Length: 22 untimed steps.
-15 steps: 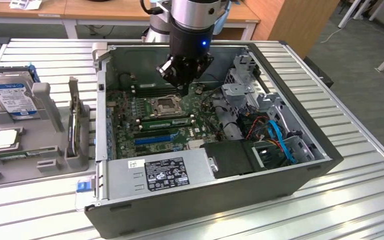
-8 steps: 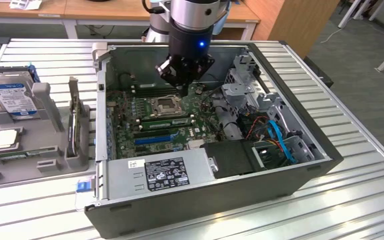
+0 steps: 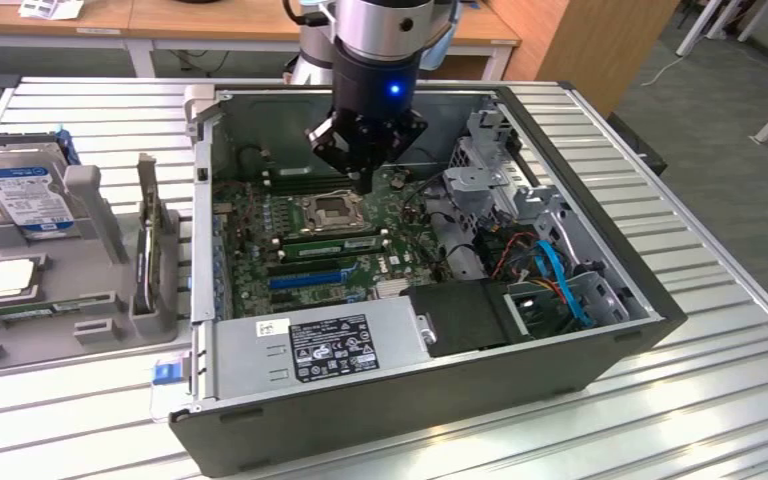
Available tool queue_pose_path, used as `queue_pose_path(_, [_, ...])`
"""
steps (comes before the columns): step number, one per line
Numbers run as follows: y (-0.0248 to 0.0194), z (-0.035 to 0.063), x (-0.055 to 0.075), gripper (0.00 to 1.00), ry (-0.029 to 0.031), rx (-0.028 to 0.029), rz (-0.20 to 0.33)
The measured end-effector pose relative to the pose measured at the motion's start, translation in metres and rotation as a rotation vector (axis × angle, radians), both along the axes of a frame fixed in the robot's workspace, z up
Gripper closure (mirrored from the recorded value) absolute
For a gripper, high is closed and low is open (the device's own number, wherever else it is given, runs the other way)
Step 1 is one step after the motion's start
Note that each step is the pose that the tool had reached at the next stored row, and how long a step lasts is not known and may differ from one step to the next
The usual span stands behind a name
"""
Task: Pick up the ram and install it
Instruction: 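Press down the ram until it locks into place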
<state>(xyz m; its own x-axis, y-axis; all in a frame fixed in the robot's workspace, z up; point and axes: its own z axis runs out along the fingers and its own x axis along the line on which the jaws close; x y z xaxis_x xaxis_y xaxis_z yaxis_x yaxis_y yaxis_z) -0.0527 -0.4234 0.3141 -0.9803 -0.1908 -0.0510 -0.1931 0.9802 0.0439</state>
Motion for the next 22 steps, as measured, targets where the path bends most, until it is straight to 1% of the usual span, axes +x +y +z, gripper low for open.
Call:
queue_pose_path(2, [0.0001, -0.0001, -0.0010, 0.90, 0.0000, 0.0000, -0.009])
queue_pose_path(10, [0.0001, -0.0001, -0.0010, 0.90, 0.0000, 0.0000, -0.009])
queue_pose_path(12, [0.0001, -0.0001, -0.0010, 0.90, 0.0012, -0.0001, -0.009])
queue_pose_path(13, [0.0001, -0.0001, -0.0010, 0.90, 0.0031, 0.0000, -0.010])
queue_pose_path(14, [0.0001, -0.0001, -0.0010, 0.90, 0.0055, 0.0000, -0.010])
queue_pose_path(15, [0.0001, -0.0002, -0.0009, 0.90, 0.0092, 0.0001, -0.010])
queue_pose_path(16, [0.0002, -0.0002, -0.0009, 0.90, 0.0149, 0.0001, -0.010])
queue_pose_path(19, [0.0001, -0.0001, -0.0009, 0.90, 0.0374, -0.0002, -0.013])
queue_pose_path(20, [0.0001, -0.0001, -0.0009, 0.90, 0.0436, -0.0003, -0.014])
queue_pose_path(22, [0.0001, -0.0001, -0.0009, 0.90, 0.0441, 0.0003, -0.015])
